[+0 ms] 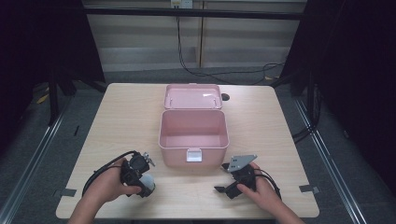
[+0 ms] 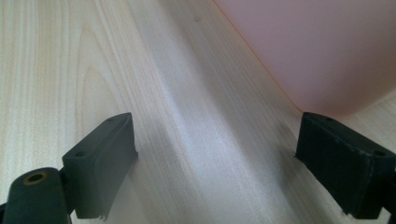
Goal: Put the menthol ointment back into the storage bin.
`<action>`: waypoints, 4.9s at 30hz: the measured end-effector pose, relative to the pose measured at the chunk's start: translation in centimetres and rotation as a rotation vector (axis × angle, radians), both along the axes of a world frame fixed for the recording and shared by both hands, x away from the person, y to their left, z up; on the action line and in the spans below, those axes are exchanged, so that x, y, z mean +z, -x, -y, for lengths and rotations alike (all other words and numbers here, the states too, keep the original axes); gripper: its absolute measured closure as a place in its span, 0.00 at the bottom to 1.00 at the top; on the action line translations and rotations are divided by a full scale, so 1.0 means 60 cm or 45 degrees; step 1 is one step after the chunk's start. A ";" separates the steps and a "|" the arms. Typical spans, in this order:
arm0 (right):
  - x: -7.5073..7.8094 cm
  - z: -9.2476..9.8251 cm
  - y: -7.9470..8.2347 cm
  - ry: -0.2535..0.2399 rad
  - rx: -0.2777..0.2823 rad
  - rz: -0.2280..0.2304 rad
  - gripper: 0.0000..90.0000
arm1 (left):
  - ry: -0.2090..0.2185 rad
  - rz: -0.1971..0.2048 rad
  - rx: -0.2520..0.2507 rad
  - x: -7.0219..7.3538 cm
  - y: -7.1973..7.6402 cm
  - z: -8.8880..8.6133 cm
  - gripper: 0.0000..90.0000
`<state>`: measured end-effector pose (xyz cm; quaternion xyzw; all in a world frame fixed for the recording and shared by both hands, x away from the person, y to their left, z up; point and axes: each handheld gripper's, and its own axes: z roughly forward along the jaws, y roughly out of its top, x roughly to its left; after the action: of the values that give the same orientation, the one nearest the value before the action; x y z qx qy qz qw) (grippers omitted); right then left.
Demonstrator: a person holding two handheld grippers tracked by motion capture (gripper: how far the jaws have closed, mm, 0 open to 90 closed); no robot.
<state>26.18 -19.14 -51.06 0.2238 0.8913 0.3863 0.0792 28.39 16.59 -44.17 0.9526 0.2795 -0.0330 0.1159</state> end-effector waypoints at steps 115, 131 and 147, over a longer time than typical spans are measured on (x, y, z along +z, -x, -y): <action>0.000 -0.002 0.002 0.003 -0.015 -0.002 0.12 | -0.017 -0.174 0.310 0.280 -0.161 0.114 0.56; 0.000 -0.002 0.002 0.003 -0.016 -0.002 0.12 | -0.013 -0.162 0.336 0.276 -0.189 0.144 0.56; 0.000 -0.002 0.002 0.004 -0.015 -0.002 0.12 | -0.032 -0.165 0.365 0.252 -0.213 0.164 0.56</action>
<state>26.06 -19.02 -51.06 0.2292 0.8906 0.3842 0.0813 41.19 6.76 -29.03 0.9001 0.4200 -0.0738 0.0892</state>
